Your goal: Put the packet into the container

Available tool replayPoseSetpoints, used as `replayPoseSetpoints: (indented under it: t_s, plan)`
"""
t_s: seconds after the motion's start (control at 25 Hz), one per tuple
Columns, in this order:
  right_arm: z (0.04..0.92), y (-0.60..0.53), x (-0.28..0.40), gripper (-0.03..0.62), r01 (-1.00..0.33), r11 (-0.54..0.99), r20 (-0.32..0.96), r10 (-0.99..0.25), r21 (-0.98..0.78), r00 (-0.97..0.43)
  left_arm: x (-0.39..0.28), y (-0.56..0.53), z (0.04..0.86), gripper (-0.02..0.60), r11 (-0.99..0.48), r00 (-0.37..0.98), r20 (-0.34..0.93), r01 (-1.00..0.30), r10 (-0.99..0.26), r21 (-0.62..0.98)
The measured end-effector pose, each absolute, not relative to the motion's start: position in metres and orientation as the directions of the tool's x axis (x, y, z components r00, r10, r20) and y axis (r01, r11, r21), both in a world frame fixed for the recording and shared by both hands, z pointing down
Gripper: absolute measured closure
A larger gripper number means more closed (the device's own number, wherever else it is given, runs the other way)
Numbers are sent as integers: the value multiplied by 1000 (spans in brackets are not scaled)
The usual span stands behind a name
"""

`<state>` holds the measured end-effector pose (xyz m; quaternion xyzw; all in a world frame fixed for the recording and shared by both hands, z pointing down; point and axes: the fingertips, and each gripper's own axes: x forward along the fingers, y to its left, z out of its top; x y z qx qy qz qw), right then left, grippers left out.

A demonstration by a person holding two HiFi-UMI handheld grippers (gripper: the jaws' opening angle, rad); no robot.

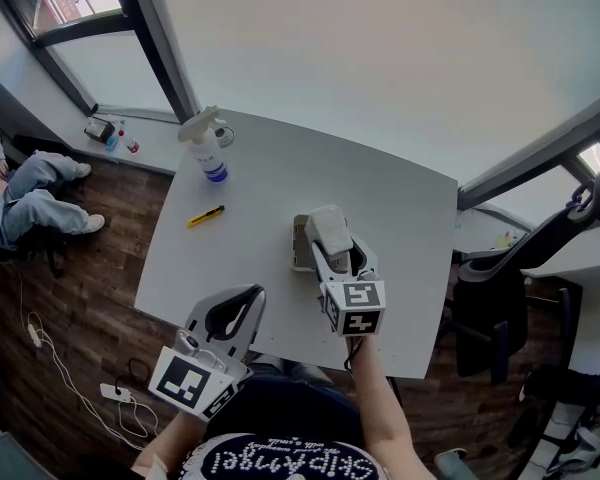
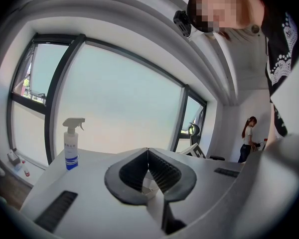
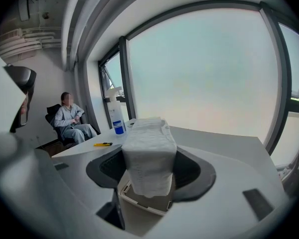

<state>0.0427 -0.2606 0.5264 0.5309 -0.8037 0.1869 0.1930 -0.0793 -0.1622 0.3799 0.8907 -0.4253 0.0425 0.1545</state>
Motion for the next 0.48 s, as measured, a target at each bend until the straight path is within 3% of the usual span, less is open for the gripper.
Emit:
replayPoseSetpoints:
  t_s: [0.48]
  plan:
    - [545, -266, 39, 324, -926, 367, 547, -758, -92, -355, -82, -169, 383, 574, -585, 631, 217, -774, -744, 244]
